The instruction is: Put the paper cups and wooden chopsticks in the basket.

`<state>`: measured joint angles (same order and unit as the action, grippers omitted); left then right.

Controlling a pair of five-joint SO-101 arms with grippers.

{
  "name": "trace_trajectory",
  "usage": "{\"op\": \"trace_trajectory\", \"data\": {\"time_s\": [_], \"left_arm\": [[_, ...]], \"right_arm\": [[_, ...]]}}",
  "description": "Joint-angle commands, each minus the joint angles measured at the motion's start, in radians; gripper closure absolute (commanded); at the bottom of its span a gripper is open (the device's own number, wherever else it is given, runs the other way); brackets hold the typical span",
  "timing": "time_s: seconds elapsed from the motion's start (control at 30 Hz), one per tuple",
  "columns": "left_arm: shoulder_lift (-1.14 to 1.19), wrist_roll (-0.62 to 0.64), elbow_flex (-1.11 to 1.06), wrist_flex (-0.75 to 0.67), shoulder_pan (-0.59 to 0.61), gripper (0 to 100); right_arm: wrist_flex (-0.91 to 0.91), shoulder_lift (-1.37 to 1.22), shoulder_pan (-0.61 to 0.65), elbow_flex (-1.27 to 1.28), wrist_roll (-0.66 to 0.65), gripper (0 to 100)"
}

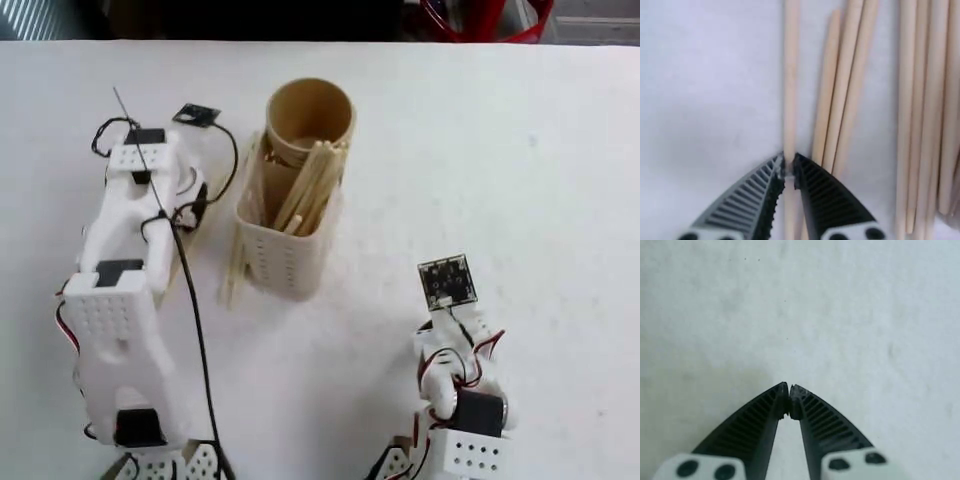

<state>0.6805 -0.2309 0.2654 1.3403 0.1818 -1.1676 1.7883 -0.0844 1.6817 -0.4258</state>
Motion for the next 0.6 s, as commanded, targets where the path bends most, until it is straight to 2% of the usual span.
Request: {"op": "trace_trajectory", "data": {"time_s": [0.0,0.23,0.4,0.57], "left_arm": [[-0.001,0.008,0.009,0.014,0.039,98],[-0.245,0.015,-0.081,-0.023,0.085,98],[-0.581,0.032,-0.315,-0.118,0.064,98],[-0.974,0.044,-0.448,-0.095,-0.004,98]], "right_arm": [[0.012,0.002,0.001,0.009,0.002,98.1],[0.012,0.002,0.001,0.009,0.002,98.1],[0.012,0.002,0.001,0.009,0.002,98.1],[0.012,0.002,0.001,0.009,0.002,98.1]]}}
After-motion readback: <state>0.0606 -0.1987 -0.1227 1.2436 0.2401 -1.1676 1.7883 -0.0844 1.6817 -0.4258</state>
